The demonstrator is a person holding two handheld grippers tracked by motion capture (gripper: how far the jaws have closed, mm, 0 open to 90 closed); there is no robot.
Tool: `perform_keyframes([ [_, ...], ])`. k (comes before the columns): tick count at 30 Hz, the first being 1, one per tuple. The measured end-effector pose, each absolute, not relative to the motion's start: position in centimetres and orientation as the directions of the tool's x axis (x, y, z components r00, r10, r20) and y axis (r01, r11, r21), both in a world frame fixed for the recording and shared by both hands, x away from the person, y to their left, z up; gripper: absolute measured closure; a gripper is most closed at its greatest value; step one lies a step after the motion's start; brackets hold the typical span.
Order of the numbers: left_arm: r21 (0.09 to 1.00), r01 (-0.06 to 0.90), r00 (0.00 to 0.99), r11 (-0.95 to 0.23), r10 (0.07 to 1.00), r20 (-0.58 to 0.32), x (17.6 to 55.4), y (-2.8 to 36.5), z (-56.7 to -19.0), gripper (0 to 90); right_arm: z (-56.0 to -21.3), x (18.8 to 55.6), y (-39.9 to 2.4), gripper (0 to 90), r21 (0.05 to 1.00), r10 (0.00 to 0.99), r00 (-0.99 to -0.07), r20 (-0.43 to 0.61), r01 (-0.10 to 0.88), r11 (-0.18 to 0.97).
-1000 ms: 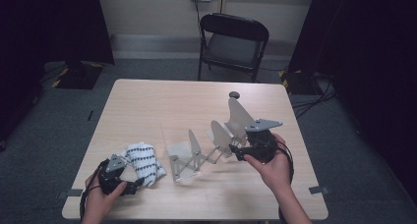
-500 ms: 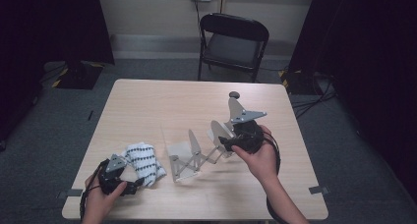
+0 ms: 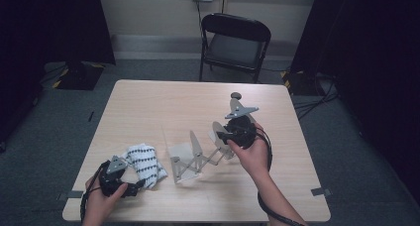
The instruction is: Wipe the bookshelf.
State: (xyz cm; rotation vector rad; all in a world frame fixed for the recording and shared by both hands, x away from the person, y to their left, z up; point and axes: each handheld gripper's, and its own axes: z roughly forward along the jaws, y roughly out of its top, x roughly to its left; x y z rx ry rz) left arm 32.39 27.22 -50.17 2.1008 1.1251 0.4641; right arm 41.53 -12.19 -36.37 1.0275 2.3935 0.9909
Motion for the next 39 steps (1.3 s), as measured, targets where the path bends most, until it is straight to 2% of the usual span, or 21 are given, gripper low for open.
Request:
perform_keyframes([
  [9, 0.722, 0.579, 0.559, -0.379, 0.829, -0.013, 32.4, 27.2, -50.2, 2.3, -36.4, 41.9, -12.5, 84.2, 0.7, 0.731, -0.682, -0.031, 0.507, 0.503],
  [11, 0.722, 0.579, 0.559, -0.379, 0.829, -0.013, 32.4, 27.2, -50.2, 2.3, -36.3, 41.9, -12.6, 85.8, 0.697, 0.727, -0.686, -0.014, 0.515, 0.499],
  [13, 0.722, 0.579, 0.559, -0.379, 0.829, -0.013, 32.4, 27.2, -50.2, 2.3, -36.2, 41.8, -12.4, 87.7, 0.69, 0.72, -0.692, -0.041, 0.502, 0.522],
  [26, 0.722, 0.579, 0.559, -0.379, 0.829, -0.013, 32.4, 27.2, -50.2, 2.4, -36.0, 41.9, -14.2, 90.0, 0.721, 0.728, -0.685, 0.001, 0.505, 0.474],
  [39, 0.722, 0.579, 0.559, -0.379, 0.829, -0.013, 32.4, 27.2, -50.2, 2.3, -35.5, 42.4, -15.6, 90.0, 0.729, 0.705, -0.709, -0.014, 0.475, 0.492],
])
